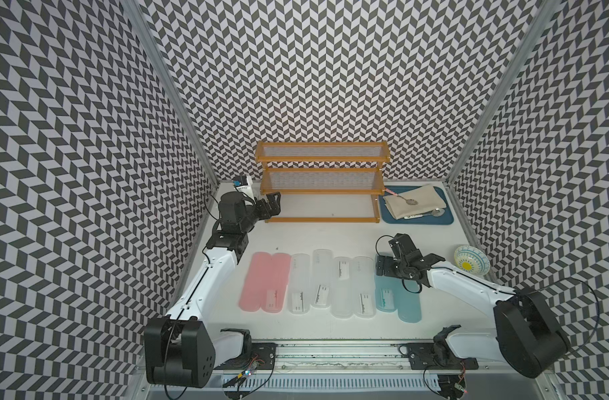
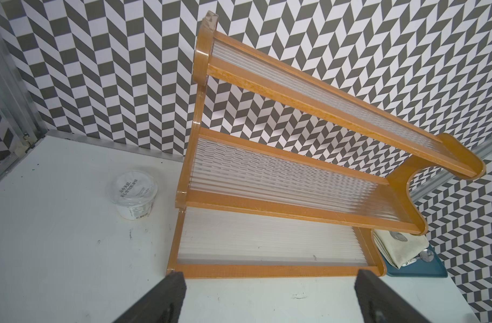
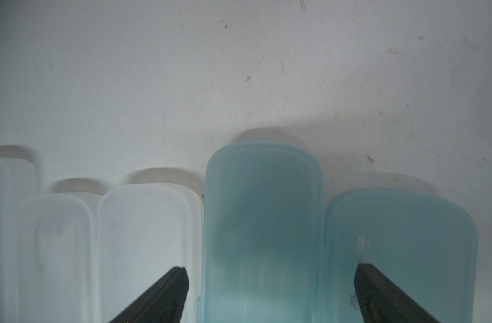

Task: Place the pencil cases on the shelf according to color
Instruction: Move the pencil case to the center of the board.

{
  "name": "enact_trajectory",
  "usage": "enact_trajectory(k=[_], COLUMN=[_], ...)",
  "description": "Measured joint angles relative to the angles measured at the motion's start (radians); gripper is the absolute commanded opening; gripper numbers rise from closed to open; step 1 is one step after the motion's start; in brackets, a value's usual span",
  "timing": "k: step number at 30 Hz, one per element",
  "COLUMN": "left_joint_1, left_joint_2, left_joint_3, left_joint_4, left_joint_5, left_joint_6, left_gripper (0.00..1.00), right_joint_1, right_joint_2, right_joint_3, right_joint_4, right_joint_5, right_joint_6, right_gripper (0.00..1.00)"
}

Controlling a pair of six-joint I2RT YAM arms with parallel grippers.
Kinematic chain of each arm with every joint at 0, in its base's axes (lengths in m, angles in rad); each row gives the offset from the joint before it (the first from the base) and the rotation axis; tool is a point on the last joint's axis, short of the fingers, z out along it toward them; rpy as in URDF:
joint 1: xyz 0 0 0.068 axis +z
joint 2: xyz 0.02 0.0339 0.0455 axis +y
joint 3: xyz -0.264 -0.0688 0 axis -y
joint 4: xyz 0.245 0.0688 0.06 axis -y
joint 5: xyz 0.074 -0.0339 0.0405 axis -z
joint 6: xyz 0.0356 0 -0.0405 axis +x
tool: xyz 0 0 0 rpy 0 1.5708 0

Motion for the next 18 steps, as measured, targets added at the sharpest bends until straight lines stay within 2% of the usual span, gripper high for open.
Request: enact_trajectory(k=[8, 18], left_joint_1=[0.0, 0.0], left_joint_2=[0.017, 0.017], left_joint_3=[0.0, 0.0], left_joint_4=[-0.006, -0.008], left_joint_5=[0.02, 0.037], left_joint_6=[-0.001, -0.001], left_gripper=[0.99, 1.0], right_joint_1=[0.01, 0.021], right_joint_2=[0.036, 0.124], right_joint_3=[0.016, 0.097], right_joint_4=[0.029, -0.007], right_joint_5=[-0.06, -0.029], right_joint_6=[0.002, -0.005], right_gripper=[0.88, 0.88])
